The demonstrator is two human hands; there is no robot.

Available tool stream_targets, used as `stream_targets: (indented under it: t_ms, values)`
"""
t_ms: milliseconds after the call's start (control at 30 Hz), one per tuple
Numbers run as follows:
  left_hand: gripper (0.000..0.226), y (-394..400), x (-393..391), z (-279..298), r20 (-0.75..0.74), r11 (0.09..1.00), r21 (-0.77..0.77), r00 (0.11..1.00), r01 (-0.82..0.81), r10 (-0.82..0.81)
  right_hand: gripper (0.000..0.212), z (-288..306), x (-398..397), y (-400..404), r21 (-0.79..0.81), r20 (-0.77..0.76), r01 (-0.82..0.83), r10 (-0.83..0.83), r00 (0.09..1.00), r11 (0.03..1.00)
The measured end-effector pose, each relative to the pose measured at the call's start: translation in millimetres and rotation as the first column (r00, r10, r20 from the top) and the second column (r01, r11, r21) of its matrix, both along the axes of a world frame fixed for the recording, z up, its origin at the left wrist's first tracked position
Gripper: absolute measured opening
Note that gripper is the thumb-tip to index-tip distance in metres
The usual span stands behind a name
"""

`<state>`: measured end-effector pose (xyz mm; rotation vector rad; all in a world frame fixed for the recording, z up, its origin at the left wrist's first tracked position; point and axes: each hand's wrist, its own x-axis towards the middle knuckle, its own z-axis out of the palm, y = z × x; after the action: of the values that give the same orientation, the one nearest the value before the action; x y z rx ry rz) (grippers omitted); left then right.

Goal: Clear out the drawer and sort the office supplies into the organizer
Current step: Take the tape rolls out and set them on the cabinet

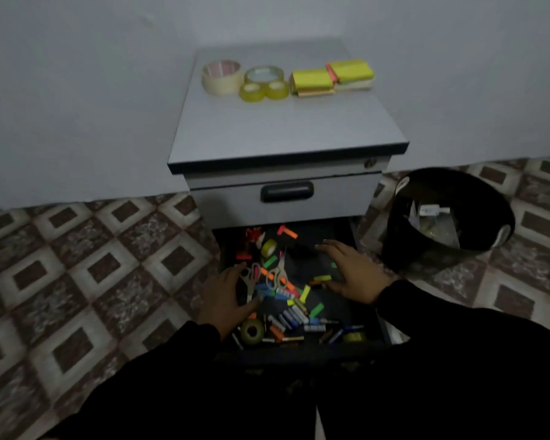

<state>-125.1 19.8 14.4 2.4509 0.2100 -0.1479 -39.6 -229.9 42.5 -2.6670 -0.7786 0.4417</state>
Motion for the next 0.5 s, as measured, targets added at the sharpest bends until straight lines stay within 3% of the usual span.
stream_targets:
  t_ms: [300, 500]
  values:
    - [0.078, 14, -5, -39, -0.09, 0.976, 0.203, 0.994, 0.078, -0.061, 0.07, -62, -16, 5, -0.12, -0.156, -0.072, 0.053, 0.986, 0.99]
    - [0.077, 20, -6, -53, -0.194, 0.928, 0.369, 0.981, 0.056, 0.017, 0.065, -94, -23, 44, -0.05, -0.203, -0.178, 0.165, 0.965, 0.983]
